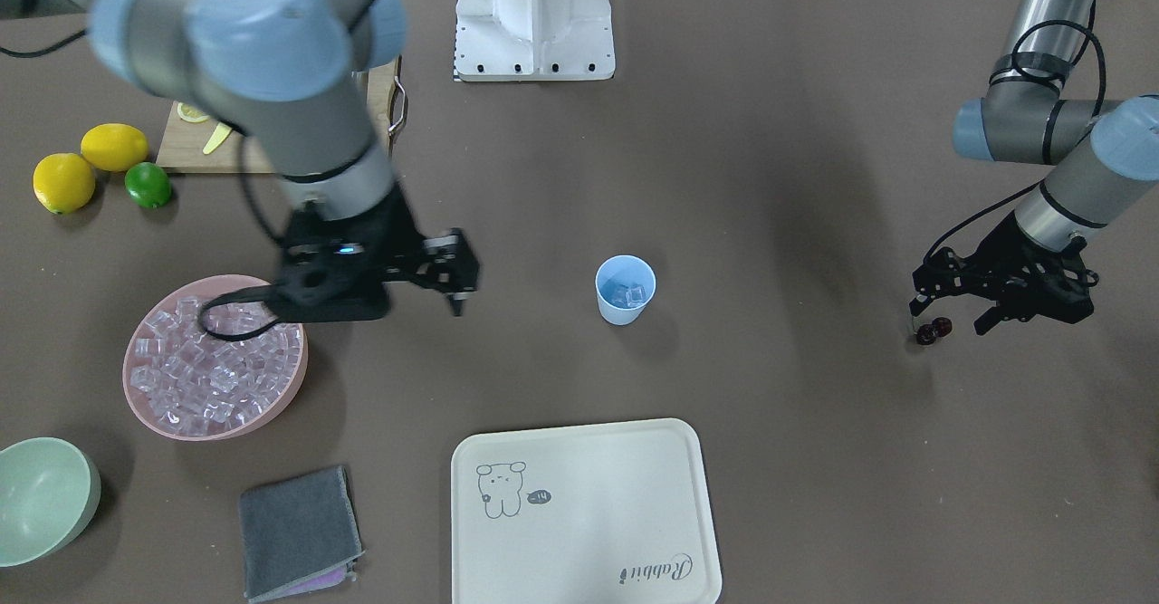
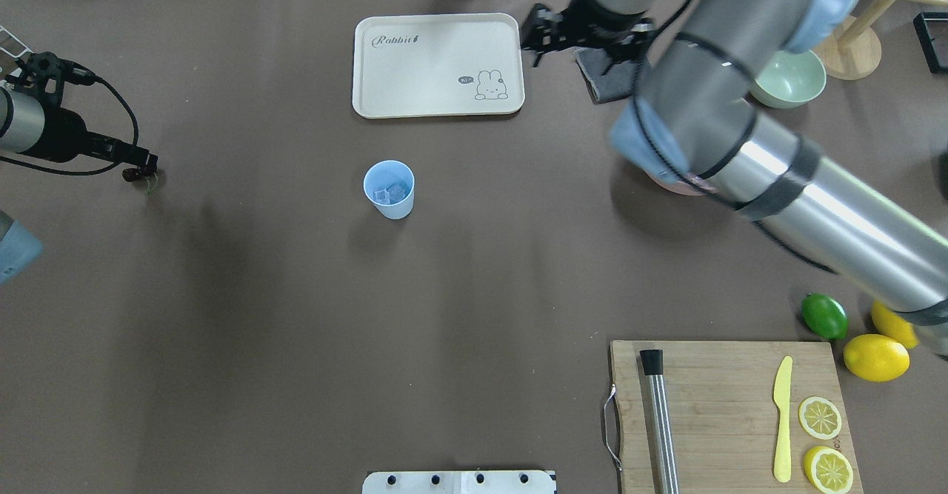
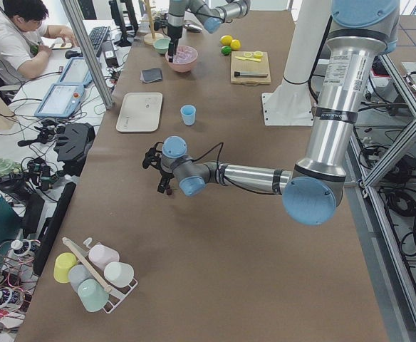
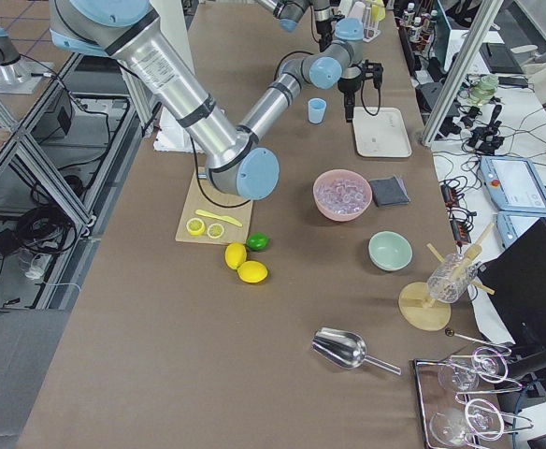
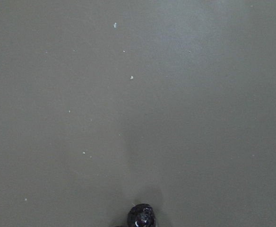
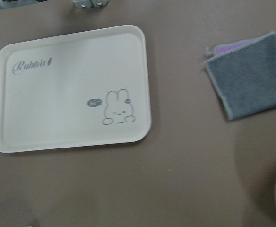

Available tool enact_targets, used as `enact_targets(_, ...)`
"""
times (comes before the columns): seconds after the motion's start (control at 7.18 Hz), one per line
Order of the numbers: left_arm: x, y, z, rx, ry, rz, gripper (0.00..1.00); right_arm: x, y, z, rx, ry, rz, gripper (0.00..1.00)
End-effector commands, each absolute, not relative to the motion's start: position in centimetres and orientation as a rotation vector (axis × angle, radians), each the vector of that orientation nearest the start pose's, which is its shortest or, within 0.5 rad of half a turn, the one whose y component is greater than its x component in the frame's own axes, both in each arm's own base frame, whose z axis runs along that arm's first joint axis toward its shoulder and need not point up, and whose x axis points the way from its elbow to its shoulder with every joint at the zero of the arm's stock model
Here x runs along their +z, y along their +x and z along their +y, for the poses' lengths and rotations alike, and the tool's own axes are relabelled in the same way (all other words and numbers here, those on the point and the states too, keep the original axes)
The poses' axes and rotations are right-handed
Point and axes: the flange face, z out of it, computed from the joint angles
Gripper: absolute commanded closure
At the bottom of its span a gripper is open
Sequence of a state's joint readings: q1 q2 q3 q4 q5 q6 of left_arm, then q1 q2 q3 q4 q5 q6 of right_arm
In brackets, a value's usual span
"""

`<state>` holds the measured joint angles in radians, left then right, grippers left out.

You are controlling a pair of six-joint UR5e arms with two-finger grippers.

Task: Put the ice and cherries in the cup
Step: 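Release ice into cup with right gripper while left gripper reaches cherries, then grasp the cherries by the stem with the left gripper and lift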

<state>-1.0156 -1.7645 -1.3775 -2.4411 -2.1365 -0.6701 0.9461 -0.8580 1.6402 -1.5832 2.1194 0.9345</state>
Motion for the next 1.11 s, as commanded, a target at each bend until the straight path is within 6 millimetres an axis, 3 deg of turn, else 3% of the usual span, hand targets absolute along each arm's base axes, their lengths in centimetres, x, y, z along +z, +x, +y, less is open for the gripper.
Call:
enact_targets(0.0,57.3,25.5,-55.8,0.120,0.360,0.900,0.02,32.6,-16.8,-62.6,-0.052,0.200,-0.857,0.01)
enact_targets(0.14,58.5,25.5,-55.8,0.113,0.345,0.884,0.02,39.0,-9.6,-61.4,-0.120,0.195,-0.896,0.01)
enact_targets(0.28,58.6,25.6,-56.1,0.105,0.348,0.872,0.02,43.3,-3.6,-59.7,-0.138,0.219,-0.906,0.01)
enact_targets(0.56,58.6,26.7,-55.7,0.117,0.333,0.872,0.02,50.2,2.6,-56.1,-0.218,0.255,-0.874,0.01)
enact_targets(0.7,58.4,27.3,-55.9,0.125,0.332,0.873,0.03,52.0,4.4,-54.6,-0.219,0.259,-0.880,0.01)
enact_targets(0.84,58.3,27.4,-55.9,0.119,0.330,0.877,0.03,52.5,4.3,-54.0,-0.223,0.255,-0.904,0.01)
enact_targets(0.97,58.3,27.5,-55.9,0.112,0.326,0.878,0.22,52.3,4.3,-54.0,-0.225,0.259,-0.906,0.01)
